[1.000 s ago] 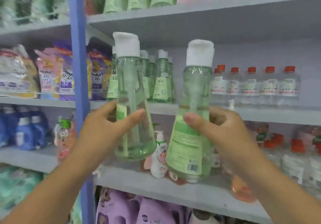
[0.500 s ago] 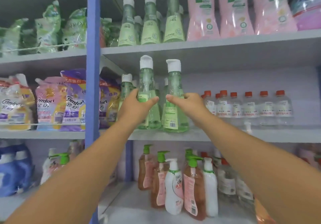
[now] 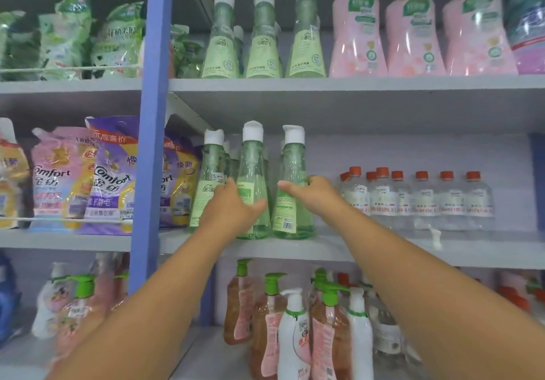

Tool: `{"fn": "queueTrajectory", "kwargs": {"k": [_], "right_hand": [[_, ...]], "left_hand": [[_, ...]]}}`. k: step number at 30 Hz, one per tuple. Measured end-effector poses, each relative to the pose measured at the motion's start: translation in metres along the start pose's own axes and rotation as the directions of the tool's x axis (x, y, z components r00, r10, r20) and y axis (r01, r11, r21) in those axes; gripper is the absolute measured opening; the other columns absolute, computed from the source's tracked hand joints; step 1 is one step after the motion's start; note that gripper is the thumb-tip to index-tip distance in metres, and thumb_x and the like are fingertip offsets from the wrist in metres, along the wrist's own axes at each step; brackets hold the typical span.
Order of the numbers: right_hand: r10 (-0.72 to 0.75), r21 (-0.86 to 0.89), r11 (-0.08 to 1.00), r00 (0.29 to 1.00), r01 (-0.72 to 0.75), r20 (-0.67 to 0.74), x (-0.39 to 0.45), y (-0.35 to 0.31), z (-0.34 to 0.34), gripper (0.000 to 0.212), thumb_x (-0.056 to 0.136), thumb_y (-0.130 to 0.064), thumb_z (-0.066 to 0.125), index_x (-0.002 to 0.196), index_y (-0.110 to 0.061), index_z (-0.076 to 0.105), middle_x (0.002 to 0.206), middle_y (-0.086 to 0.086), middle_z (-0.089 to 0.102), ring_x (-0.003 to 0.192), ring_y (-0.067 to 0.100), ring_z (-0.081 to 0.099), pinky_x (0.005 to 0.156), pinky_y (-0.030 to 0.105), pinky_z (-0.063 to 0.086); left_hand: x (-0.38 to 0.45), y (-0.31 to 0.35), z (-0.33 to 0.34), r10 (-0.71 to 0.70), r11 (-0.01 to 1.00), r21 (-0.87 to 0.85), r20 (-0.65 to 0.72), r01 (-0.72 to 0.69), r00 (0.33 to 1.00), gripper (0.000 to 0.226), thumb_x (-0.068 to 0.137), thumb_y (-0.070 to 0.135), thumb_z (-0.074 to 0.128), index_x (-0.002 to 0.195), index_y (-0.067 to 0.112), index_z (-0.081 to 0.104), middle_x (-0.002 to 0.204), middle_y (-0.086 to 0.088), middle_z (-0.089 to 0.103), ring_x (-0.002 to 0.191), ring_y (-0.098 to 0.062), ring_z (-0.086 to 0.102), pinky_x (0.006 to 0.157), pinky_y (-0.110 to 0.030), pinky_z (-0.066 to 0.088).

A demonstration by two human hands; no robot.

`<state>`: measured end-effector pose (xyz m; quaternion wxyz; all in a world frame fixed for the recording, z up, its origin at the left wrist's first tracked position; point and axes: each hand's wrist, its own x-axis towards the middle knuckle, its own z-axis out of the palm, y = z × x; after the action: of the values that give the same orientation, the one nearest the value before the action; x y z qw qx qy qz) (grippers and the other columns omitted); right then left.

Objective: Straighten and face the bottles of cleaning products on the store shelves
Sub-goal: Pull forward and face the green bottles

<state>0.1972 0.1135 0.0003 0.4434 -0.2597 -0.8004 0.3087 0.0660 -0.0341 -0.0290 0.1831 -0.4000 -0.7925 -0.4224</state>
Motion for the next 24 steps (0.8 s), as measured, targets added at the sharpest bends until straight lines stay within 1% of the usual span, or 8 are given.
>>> {"fn": "queueTrajectory", "kwargs": {"k": [2,4,11,14,16,18,22,24], "right_hand": [[-0.03,0.002,1.0,0.999,0.03,-0.023,0.002,0.001,0.002,0.058,0.079,-0.064,0.077,0.118,-0.022,0.066,0.105,-0.006,0.072,0.092,0.013,0.068,0.069,0.029,0.05],[-0.031,0.014,0.999,0.998,0.032,-0.048,0.004,0.003,0.004,0.061,0.079,-0.062,0.078,0.121,-0.022,0.061,0.108,-0.006,0.07,0.095,0.015,0.068,0.074,0.031,0.052],[-0.067,-0.014,0.998,0.988,0.065,-0.142,0.001,0.019,0.009,0.073,0.083,-0.069,0.068,0.136,-0.02,0.057,0.123,-0.006,0.065,0.106,0.017,0.062,0.083,0.035,0.051],[-0.074,0.01,0.997,0.987,0.076,-0.144,-0.004,0.024,0.016,0.078,0.083,-0.073,0.064,0.142,-0.023,0.053,0.135,-0.006,0.062,0.115,0.018,0.062,0.095,0.041,0.054],[-0.071,-0.016,0.997,0.993,0.07,-0.096,-0.008,0.025,0.019,0.088,0.074,-0.076,0.07,0.143,-0.026,0.046,0.132,-0.012,0.051,0.108,0.013,0.057,0.089,0.034,0.051],[-0.031,-0.054,0.998,0.997,0.028,-0.069,-0.009,0.027,0.018,0.093,0.064,-0.074,0.078,0.137,-0.026,0.047,0.126,-0.009,0.052,0.104,0.013,0.06,0.085,0.033,0.053],[0.003,0.017,1.0,1.0,-0.003,-0.03,-0.009,0.028,0.012,0.054,0.072,-0.053,0.082,0.111,-0.033,0.051,0.098,-0.018,0.065,0.08,0.001,0.068,0.056,0.019,0.053],[0.002,0.104,0.995,1.0,-0.004,0.022,-0.01,0.027,0.011,0.04,0.079,-0.041,0.076,0.112,-0.033,0.055,0.096,-0.016,0.069,0.075,-0.001,0.069,0.05,0.016,0.052]], "left_hand": [[-0.001,-0.008,0.001,0.008,0.989,-0.148,0.022,-0.005,1.0,0.045,0.087,0.049,0.071,0.12,0.022,0.057,0.112,0.002,0.069,0.091,-0.014,0.067,0.074,-0.033,0.056],[-0.005,-0.012,0.004,0.032,0.985,-0.17,-0.026,-0.036,0.999,0.029,0.088,0.045,0.074,0.103,0.028,0.057,0.091,0.011,0.068,0.078,-0.006,0.063,0.063,-0.027,0.049],[-0.004,-0.008,0.014,0.01,0.991,-0.132,-0.083,-0.021,0.996,0.052,0.084,0.056,0.077,0.12,0.023,0.06,0.108,0.004,0.069,0.096,-0.02,0.067,0.084,-0.043,0.058],[-0.004,-0.005,0.02,0.005,1.0,0.029,-0.14,-0.001,0.99,0.075,0.081,0.067,0.073,0.132,0.015,0.055,0.123,-0.005,0.062,0.113,-0.027,0.061,0.087,-0.046,0.057],[-0.004,-0.005,0.024,0.017,0.993,0.121,-0.172,0.004,0.985,0.08,0.082,0.072,0.068,0.133,0.012,0.054,0.127,-0.008,0.058,0.117,-0.028,0.058,0.085,-0.045,0.057],[-0.005,-0.006,0.027,0.033,0.993,0.119,-0.175,-0.012,0.984,0.074,0.085,0.069,0.064,0.13,0.01,0.055,0.123,-0.009,0.059,0.114,-0.029,0.058,0.086,-0.046,0.056],[-0.007,-0.01,0.029,0.025,0.997,0.071,-0.162,-0.014,0.986,0.053,0.083,0.059,0.062,0.114,0.016,0.051,0.097,-0.003,0.063,0.094,-0.029,0.06,0.079,-0.045,0.058],[-0.007,-0.01,0.029,0.012,0.999,0.033,-0.154,-0.007,0.988,0.065,0.08,0.063,0.069,0.122,0.017,0.048,0.107,-0.003,0.064,0.1,-0.029,0.062,0.081,-0.044,0.057]]}}
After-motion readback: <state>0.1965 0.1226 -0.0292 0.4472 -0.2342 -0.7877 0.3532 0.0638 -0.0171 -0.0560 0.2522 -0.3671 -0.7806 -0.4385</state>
